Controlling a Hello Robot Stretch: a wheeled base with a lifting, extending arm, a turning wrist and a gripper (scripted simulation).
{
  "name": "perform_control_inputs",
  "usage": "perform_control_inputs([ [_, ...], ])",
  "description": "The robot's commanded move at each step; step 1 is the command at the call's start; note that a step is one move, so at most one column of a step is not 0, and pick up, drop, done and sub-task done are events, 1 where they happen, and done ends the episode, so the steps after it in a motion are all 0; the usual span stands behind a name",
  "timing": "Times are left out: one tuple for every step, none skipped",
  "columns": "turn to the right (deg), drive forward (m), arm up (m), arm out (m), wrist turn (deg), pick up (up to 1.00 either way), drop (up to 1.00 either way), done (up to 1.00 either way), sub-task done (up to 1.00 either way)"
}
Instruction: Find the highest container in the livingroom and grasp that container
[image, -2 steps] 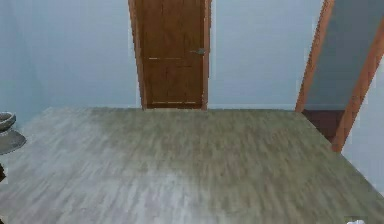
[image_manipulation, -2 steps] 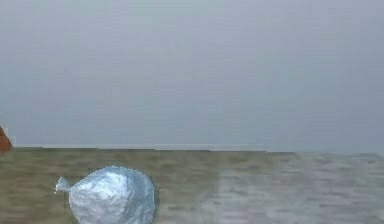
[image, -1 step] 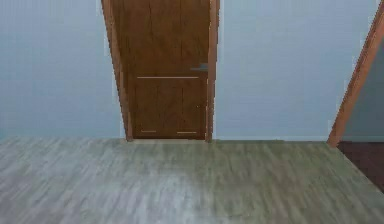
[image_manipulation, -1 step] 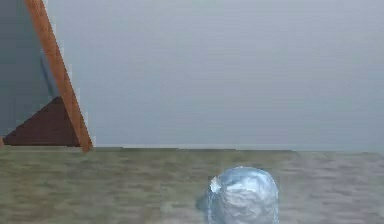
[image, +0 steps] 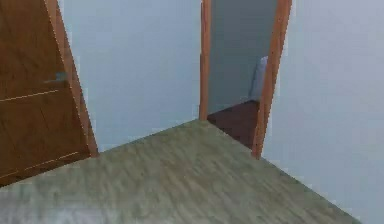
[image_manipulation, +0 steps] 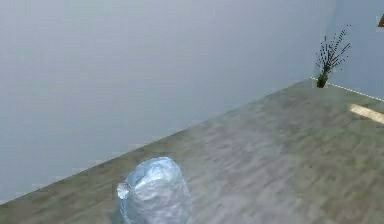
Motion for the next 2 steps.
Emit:
perform_control_inputs([
  [0.0, 1.0, 0.0, 0.0, 0.0, 0.0, 0.0, 0.0, 0.0],
  [3.0, 0.0, 0.0, 0.0, 0.0, 0.0, 0.0, 0.0, 0.0],
])
